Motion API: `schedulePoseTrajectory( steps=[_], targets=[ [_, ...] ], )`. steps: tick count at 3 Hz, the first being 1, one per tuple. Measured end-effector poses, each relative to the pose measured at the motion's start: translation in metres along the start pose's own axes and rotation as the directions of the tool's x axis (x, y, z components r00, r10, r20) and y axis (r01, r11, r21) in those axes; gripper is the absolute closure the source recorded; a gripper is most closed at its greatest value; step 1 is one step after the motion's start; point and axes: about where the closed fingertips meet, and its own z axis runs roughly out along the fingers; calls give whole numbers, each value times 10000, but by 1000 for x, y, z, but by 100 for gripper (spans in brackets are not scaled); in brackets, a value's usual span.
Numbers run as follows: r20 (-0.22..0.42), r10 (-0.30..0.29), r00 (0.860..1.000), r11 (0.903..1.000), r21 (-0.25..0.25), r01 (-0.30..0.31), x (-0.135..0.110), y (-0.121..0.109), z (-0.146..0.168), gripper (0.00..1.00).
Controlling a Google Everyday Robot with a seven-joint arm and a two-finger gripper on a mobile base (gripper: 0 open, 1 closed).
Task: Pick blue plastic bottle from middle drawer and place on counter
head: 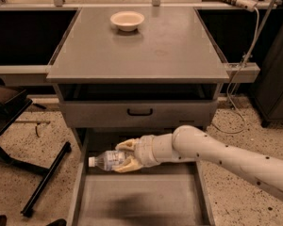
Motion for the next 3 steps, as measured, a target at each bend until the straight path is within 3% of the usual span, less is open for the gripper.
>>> schedulePoseTrajectory(
  steps=[1,2,3],
  targets=[
    [94,-143,9999,9989,444,139,-66,-43,-50,100],
    [97,-153,9998,9989,437,148,-67,-43,-50,100],
    [377,-815,9960,9936,816,782,-110,-70,-93,100]
  ],
)
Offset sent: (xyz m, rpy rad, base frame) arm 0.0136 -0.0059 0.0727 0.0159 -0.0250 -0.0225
